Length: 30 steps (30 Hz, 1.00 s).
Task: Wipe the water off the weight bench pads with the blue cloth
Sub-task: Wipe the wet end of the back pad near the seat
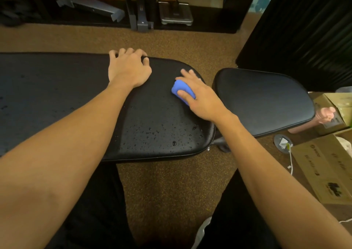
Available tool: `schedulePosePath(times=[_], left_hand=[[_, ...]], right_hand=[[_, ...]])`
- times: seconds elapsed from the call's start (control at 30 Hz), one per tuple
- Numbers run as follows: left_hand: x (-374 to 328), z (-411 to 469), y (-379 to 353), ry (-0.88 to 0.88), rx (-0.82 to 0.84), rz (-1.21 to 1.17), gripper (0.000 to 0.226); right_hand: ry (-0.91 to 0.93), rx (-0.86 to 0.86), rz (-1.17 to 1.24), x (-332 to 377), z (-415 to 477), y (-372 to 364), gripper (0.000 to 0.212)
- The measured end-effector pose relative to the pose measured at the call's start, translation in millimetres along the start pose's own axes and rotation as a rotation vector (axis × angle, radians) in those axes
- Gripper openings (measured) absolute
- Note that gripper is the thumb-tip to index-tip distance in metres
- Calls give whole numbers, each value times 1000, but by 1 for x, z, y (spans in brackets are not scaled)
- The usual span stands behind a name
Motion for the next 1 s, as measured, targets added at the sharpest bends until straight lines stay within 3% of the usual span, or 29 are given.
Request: schedulePosePath(times=[0.1, 0.27, 0.43, 0.6, 0.8, 0.93, 1.0], left_hand=[[0, 0, -1, -1, 6, -5, 47], [0, 0, -2, 1, -4, -8, 47], [-1, 0, -1, -1, 1, -9, 47], [1, 1, -2, -1, -5, -8, 46], [0, 1, -2, -7, 6, -9, 46], [1, 2, -2, -11, -1, -15, 47], [1, 2, -2, -2, -4, -16, 46]], right_hand=[[-100, -34, -40, 18, 21, -9, 54], [137, 51, -13, 24, -2, -12, 49], [-88, -26, -20, 19, 33, -11, 50], [124, 54, -14, 35, 14, -17, 51], [-107, -46, -58, 34, 50, -16, 57], [105, 46, -26, 47, 29, -21, 55], [111, 68, -12, 28, 18, -14, 53]])
Point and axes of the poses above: each hand's wrist, its own z-axis towards the middle knuckle, its own y-axis out of the back of the hand, x = y × z, the point moved 4 cm from there along z, towards the middle knuckle, and after that the axes turned 8 degrees about -z, right-handed, at the moved point
